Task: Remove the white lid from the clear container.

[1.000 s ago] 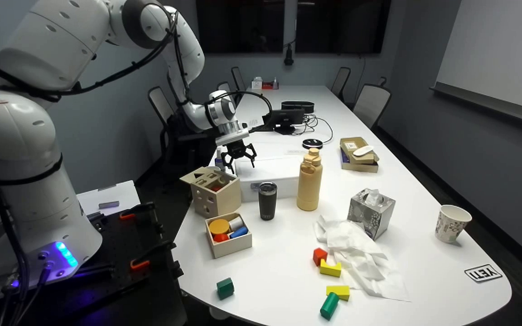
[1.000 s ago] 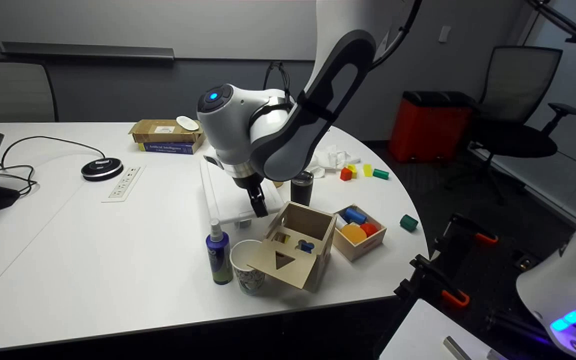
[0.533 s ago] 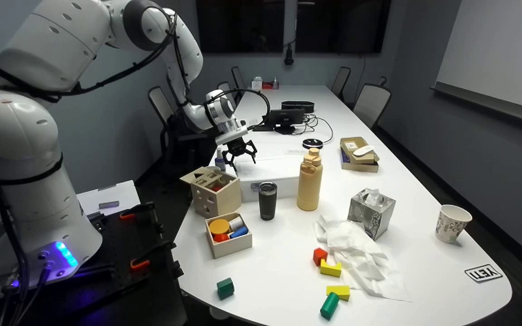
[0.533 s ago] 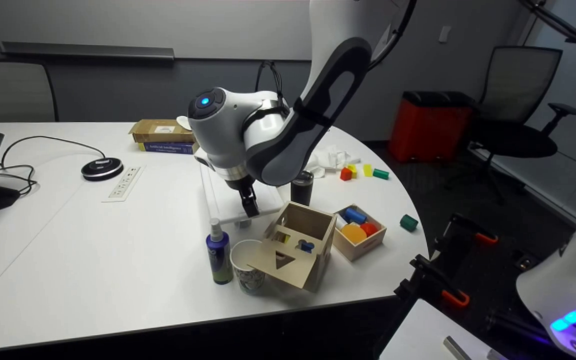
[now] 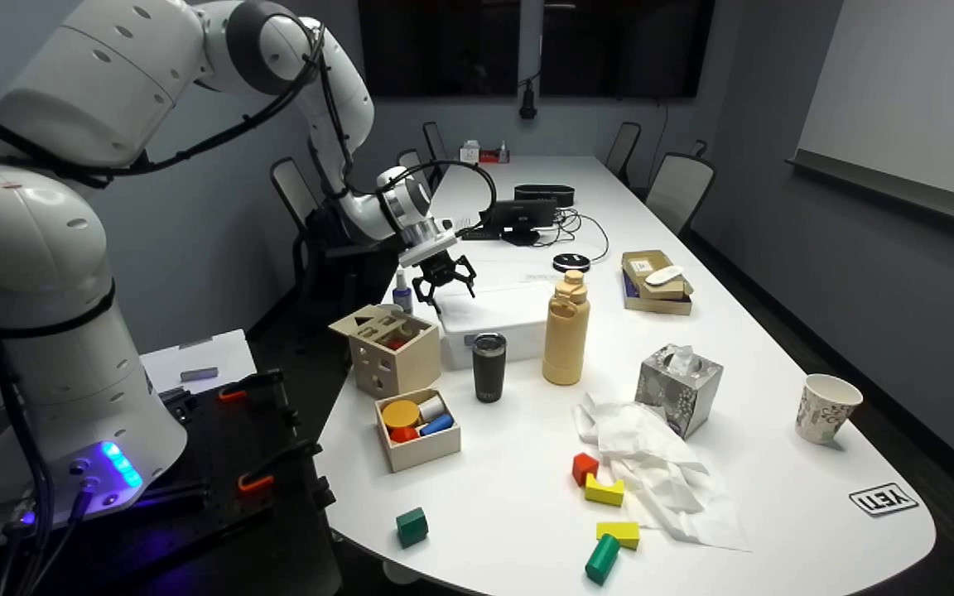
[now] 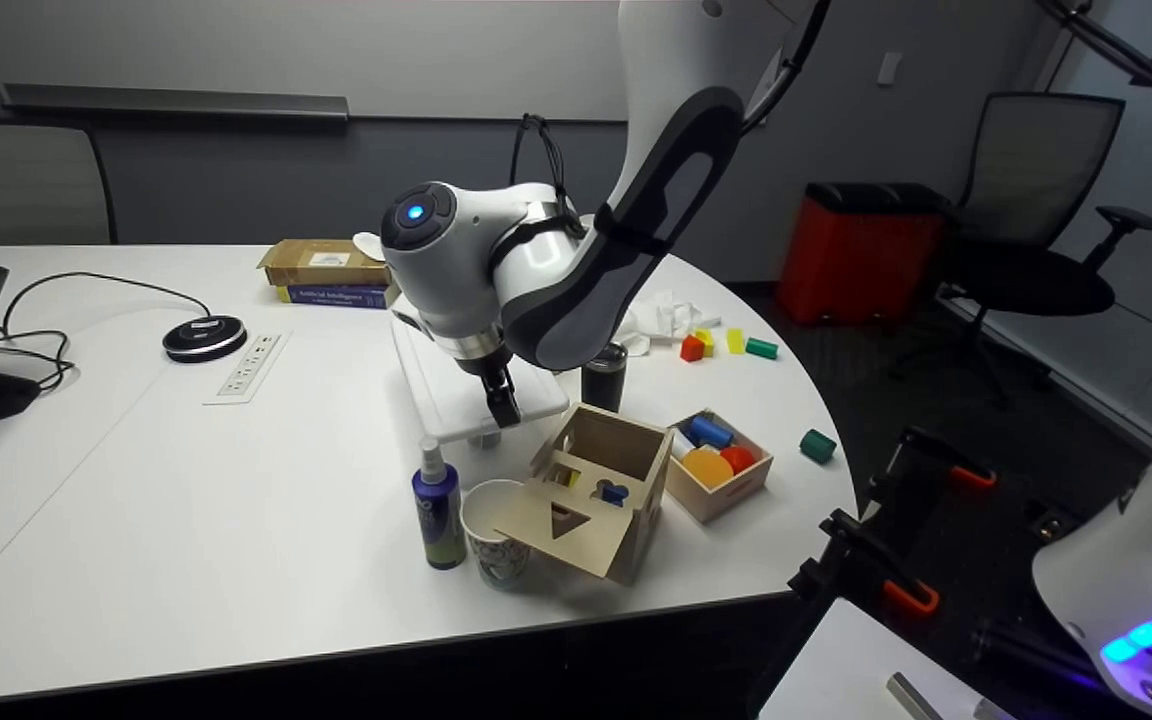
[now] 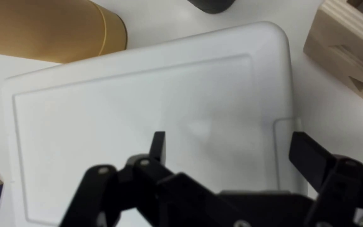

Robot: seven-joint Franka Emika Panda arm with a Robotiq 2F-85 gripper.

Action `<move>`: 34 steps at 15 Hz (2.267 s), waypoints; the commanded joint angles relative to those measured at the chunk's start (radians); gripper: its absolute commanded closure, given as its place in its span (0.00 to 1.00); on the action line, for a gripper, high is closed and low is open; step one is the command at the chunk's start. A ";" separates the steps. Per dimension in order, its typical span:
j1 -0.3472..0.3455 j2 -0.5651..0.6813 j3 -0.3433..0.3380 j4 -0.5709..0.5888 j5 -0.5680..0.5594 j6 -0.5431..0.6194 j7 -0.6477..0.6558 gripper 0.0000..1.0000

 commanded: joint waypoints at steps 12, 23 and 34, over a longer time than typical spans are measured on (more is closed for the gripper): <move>-0.002 0.026 0.002 -0.021 -0.024 0.006 0.043 0.00; 0.000 0.014 -0.010 -0.001 -0.110 0.030 0.165 0.00; -0.009 0.005 -0.015 0.043 -0.109 0.032 0.175 0.00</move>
